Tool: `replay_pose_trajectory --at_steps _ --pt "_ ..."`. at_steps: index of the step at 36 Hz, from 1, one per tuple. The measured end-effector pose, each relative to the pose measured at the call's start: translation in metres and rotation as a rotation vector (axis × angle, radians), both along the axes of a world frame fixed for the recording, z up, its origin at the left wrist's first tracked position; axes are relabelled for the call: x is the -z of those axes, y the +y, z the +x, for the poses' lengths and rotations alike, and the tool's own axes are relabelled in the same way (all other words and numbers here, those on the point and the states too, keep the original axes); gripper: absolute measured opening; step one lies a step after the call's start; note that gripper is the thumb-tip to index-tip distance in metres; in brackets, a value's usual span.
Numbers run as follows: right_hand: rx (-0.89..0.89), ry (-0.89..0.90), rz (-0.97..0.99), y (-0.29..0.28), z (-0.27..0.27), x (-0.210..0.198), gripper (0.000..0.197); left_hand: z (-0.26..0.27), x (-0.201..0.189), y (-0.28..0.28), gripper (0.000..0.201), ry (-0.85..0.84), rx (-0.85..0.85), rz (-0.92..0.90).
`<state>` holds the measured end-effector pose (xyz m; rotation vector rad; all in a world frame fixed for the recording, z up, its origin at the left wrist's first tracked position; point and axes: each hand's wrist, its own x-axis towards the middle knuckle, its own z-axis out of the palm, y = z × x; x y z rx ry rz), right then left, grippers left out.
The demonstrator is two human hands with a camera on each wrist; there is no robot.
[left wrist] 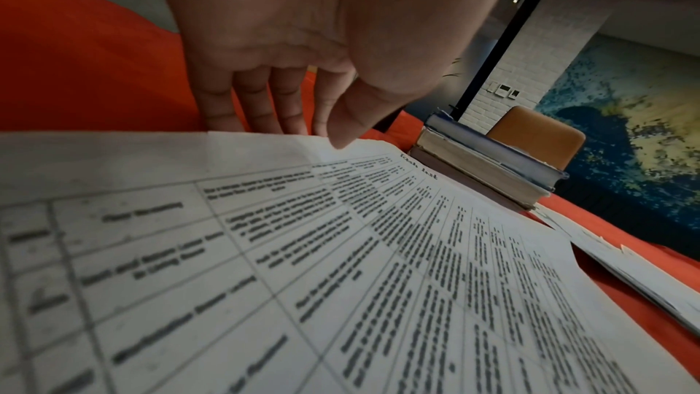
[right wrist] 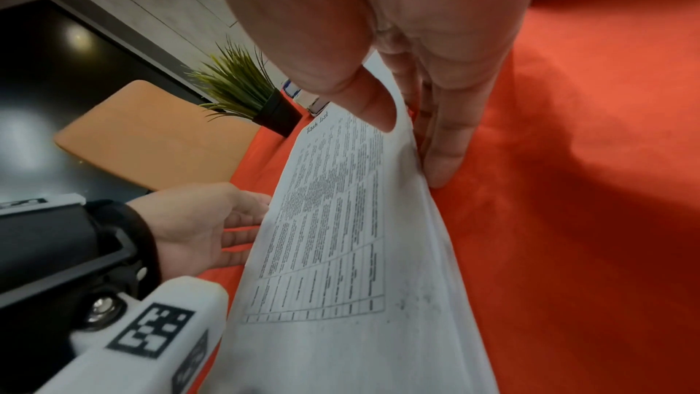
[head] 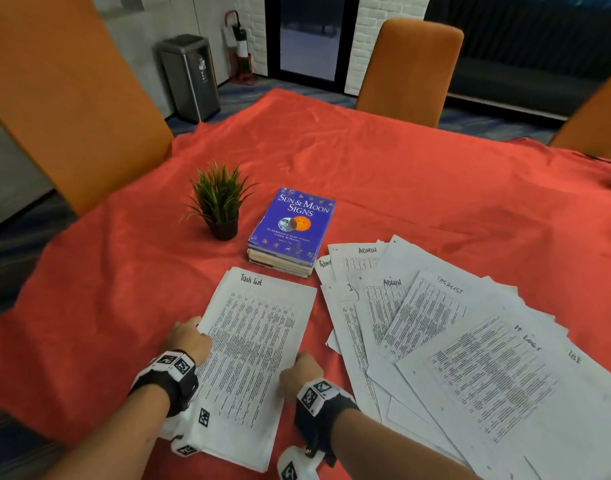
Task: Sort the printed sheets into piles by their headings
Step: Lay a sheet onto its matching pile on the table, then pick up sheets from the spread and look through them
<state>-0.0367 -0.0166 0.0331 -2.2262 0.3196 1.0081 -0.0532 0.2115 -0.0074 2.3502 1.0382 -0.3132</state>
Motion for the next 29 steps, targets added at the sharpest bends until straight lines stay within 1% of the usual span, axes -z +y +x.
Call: replay_pose_trajectory --at_steps 2,4,5,7,9,12,15,18,20,22,23,25,26,27,28,29 --pt "-0.021 -0.002 -0.008 0.000 -0.002 -0.002 0.037 0.001 -0.011 -0.006 0.042 0.000 0.006 -0.007" --pt "-0.040 -0.007 -0.021 0.002 -0.004 -0.002 0.038 0.002 -0.014 -0.008 0.038 -0.021 0.001 -0.013" --pt "-0.046 -0.004 -0.030 0.003 -0.005 -0.003 0.042 0.002 -0.014 -0.007 0.039 -0.031 -0.009 -0.017" --pt "-0.054 0.005 -0.058 0.006 -0.010 -0.002 0.058 0.001 -0.015 -0.006 0.042 -0.025 -0.018 -0.015" --pt "-0.071 0.012 -0.072 0.006 -0.014 -0.002 0.069 -0.001 -0.016 -0.007 0.038 -0.006 -0.028 -0.008" --pt "-0.125 -0.013 -0.040 0.002 -0.021 0.000 0.067 -0.005 -0.018 -0.009 0.024 0.030 0.014 0.017" --pt "-0.154 -0.013 -0.018 -0.001 -0.024 0.004 0.065 -0.011 -0.017 -0.011 0.020 0.059 0.021 0.017" --pt "-0.130 0.022 -0.049 0.003 -0.019 0.001 0.065 -0.016 -0.016 -0.010 0.025 0.087 -0.002 0.013" --pt "-0.093 0.005 -0.068 0.001 -0.015 -0.004 0.064 -0.018 -0.017 -0.012 0.044 0.130 -0.051 0.021" --pt "-0.112 -0.012 -0.025 -0.009 -0.012 -0.012 0.059 -0.019 -0.027 -0.022 0.061 0.145 -0.101 0.034" --pt "-0.143 -0.019 0.006 -0.015 -0.011 -0.016 0.052 -0.018 -0.032 -0.027 0.063 0.117 -0.109 0.052" --pt "-0.217 -0.049 0.049 -0.032 -0.006 -0.021 0.032 -0.011 -0.042 -0.044 0.058 0.033 -0.056 0.098" --pt "-0.243 -0.066 0.064 -0.043 -0.002 -0.025 0.018 -0.005 -0.043 -0.052 0.054 -0.014 -0.017 0.106" --pt "-0.253 -0.088 0.081 -0.054 0.001 -0.027 0.012 0.001 -0.045 -0.063 0.051 -0.058 0.027 0.088" --pt "-0.240 -0.103 0.080 -0.067 0.004 -0.027 0.018 0.008 -0.048 -0.076 0.045 -0.100 0.072 0.035" --pt "-0.199 -0.126 0.090 -0.081 0.008 -0.026 0.018 0.015 -0.050 -0.092 0.038 -0.143 0.123 -0.042"
